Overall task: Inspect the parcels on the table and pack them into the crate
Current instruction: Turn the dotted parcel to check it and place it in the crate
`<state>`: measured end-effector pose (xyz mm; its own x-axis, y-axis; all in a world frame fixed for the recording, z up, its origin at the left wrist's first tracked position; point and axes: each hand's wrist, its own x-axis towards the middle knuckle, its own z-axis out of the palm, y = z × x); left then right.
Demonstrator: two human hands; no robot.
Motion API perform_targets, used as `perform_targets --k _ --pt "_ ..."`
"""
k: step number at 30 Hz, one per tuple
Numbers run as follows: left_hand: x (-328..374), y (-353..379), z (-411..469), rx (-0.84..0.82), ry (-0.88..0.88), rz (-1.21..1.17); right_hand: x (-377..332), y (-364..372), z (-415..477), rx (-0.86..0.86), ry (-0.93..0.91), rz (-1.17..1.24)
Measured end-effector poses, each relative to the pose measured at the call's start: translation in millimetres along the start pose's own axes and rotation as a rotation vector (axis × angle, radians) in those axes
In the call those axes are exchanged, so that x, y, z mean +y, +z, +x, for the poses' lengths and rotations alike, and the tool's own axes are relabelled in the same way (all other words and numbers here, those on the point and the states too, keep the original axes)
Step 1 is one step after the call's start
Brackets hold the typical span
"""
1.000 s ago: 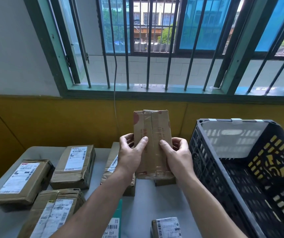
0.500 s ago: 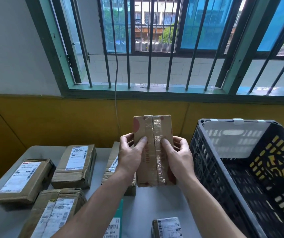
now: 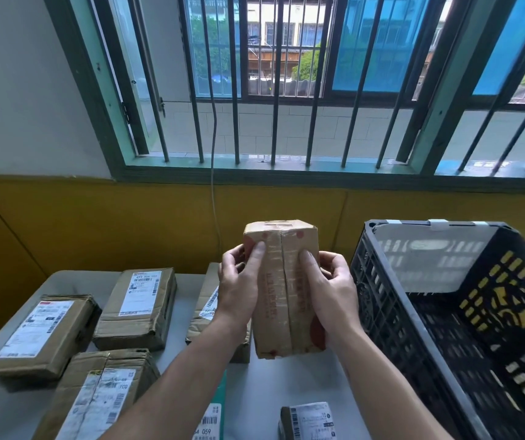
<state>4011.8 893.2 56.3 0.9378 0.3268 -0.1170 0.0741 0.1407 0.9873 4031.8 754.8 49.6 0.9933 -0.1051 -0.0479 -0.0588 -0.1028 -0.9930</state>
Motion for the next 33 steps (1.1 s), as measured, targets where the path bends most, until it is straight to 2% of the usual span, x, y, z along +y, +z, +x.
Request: perform_targets --k 17,33 --pt "-3 1 6 0.014 0.055 0.011 -7 0 -3 -0.039 -0.025 -0.015" --pt "-3 -3 9 -0.004 0.034 -0.037 -7 -2 -2 -0.079 -0.032 0.132"
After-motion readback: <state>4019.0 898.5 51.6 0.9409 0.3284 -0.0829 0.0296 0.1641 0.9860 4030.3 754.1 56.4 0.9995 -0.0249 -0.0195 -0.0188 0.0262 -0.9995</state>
